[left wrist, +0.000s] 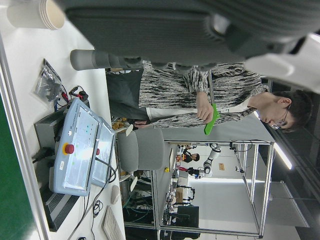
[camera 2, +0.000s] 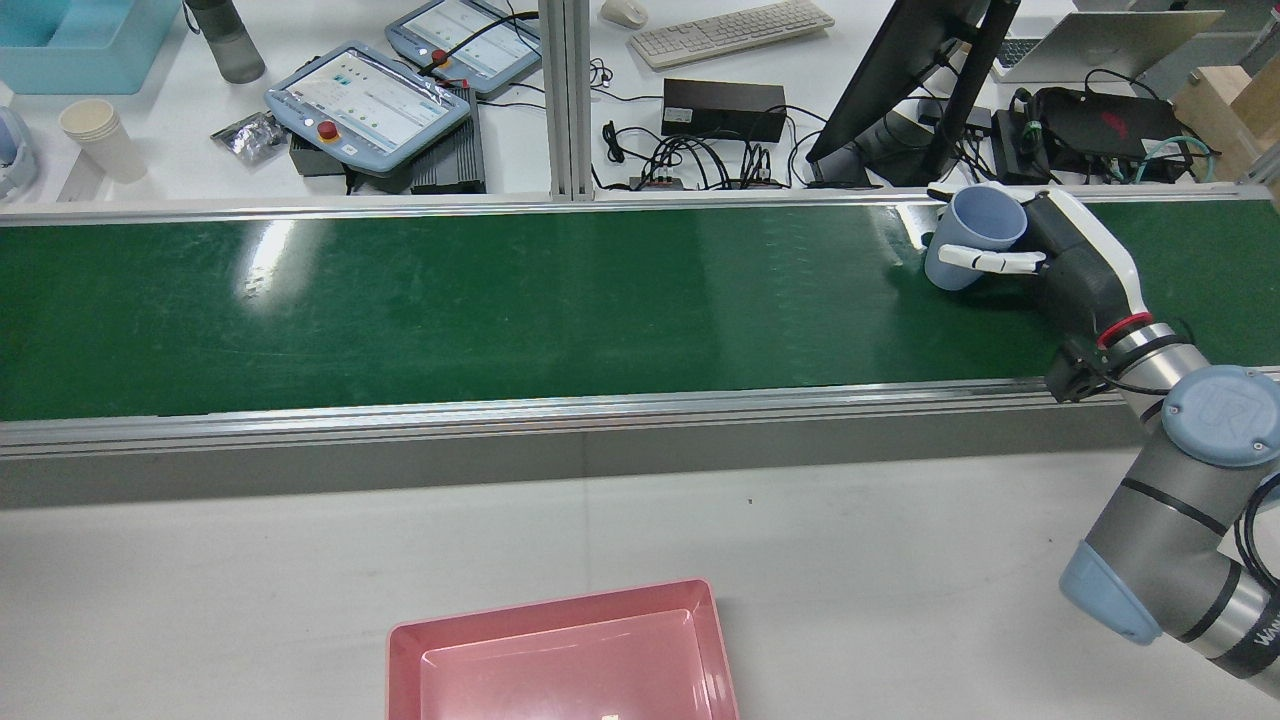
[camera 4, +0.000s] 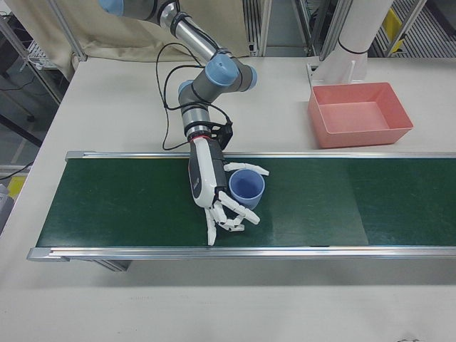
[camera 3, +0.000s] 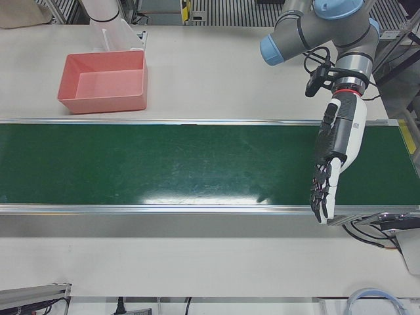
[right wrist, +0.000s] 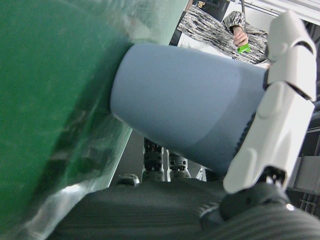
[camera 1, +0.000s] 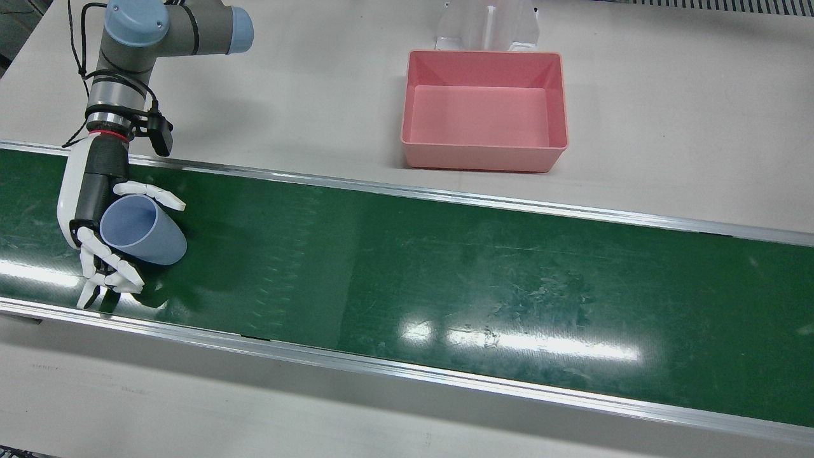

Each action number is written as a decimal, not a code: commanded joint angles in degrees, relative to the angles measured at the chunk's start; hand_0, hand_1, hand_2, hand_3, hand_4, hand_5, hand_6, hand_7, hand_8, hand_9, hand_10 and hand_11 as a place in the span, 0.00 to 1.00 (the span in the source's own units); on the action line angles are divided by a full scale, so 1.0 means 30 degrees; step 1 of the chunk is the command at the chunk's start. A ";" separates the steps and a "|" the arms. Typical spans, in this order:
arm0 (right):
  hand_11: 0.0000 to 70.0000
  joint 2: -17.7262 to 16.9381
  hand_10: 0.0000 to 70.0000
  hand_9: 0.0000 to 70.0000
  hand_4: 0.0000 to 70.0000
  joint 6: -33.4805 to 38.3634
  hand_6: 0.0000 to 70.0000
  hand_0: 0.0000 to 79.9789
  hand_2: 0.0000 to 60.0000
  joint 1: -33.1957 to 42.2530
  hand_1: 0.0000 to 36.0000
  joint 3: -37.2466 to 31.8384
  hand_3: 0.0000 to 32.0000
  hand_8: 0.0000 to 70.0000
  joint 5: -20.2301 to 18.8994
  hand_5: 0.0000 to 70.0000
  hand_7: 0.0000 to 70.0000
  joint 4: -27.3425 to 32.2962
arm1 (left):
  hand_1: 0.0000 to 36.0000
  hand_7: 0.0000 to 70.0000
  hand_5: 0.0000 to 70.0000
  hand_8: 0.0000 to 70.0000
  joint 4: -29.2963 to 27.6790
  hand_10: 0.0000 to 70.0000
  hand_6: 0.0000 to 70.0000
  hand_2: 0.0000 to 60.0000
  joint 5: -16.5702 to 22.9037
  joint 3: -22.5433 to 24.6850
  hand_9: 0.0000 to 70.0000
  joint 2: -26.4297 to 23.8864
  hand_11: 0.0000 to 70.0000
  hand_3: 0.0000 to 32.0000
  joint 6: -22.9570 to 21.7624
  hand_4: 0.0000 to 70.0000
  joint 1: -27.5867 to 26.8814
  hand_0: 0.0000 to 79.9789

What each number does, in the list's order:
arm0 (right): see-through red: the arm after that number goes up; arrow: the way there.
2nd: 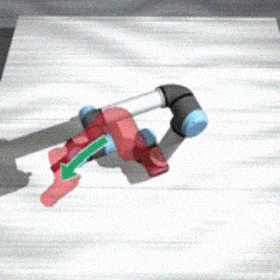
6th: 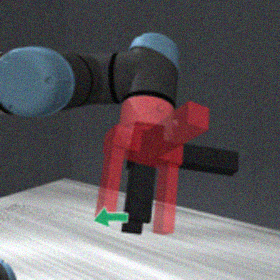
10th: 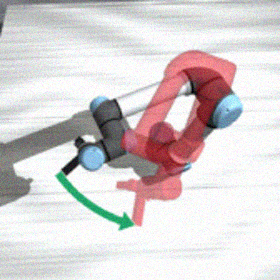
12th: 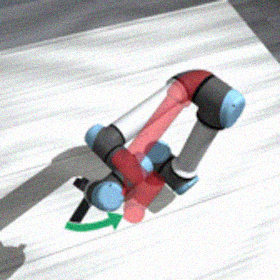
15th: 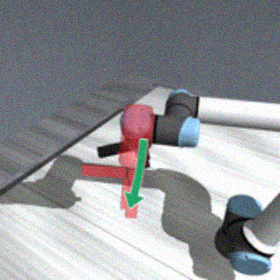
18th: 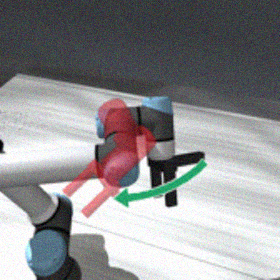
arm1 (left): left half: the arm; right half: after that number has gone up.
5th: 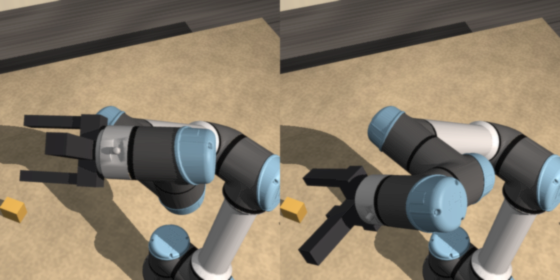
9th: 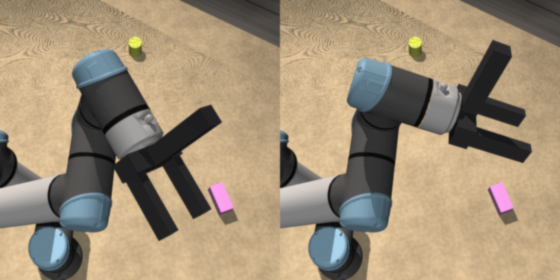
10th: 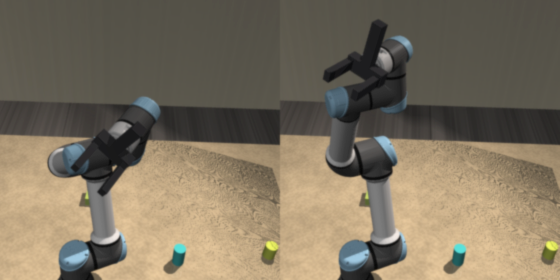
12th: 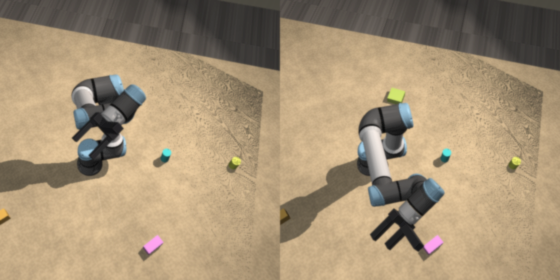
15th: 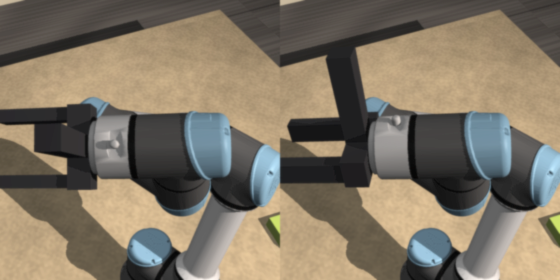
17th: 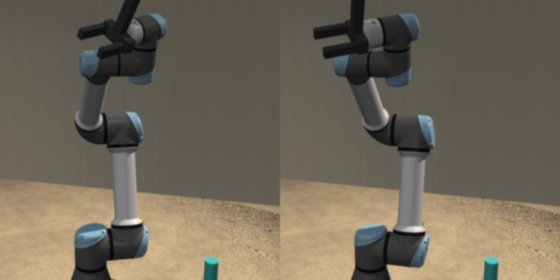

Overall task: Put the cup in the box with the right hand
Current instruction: 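Lift the cup off the belt and carry it toward the pink tray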

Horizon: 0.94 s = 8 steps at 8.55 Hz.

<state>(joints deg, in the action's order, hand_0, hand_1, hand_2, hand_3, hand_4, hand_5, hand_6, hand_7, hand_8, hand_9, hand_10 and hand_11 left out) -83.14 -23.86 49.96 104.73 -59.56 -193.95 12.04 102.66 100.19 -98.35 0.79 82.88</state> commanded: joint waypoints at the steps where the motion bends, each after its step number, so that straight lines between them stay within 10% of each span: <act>1: 0.36 -0.0058 0.25 1.00 0.77 0.0044 0.44 0.57 0.77 0.0423 0.45 0.0158 0.00 0.62 0.0401 0.09 1.00 -0.0623 | 0.00 0.00 0.00 0.00 0.0000 0.00 0.00 0.00 0.0000 0.0029 0.00 0.0000 0.00 0.00 0.0000 0.00 0.0000 0.00; 2: 0.53 -0.0175 0.37 1.00 1.00 0.0015 0.53 0.53 1.00 0.0831 0.51 0.0390 0.00 0.80 0.0401 0.11 1.00 -0.0623 | 0.00 0.00 0.00 0.00 0.0000 0.00 0.00 0.00 0.0000 0.0001 0.00 0.0000 0.00 0.00 0.0000 0.00 0.0000 0.00; 8: 0.55 -0.2195 0.39 1.00 0.91 -0.2113 0.52 0.52 0.88 0.0344 0.37 0.6881 0.00 0.83 0.0167 0.11 1.00 -0.0652 | 0.00 0.00 0.00 0.00 0.0000 0.00 0.00 0.00 0.0000 0.0000 0.00 0.0000 0.00 0.00 0.0000 0.00 0.0000 0.00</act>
<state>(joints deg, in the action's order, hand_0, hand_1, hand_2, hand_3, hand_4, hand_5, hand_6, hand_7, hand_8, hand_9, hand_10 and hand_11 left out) -87.41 -25.22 53.82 115.97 -58.88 -195.82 12.04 102.66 100.20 -98.35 0.79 82.88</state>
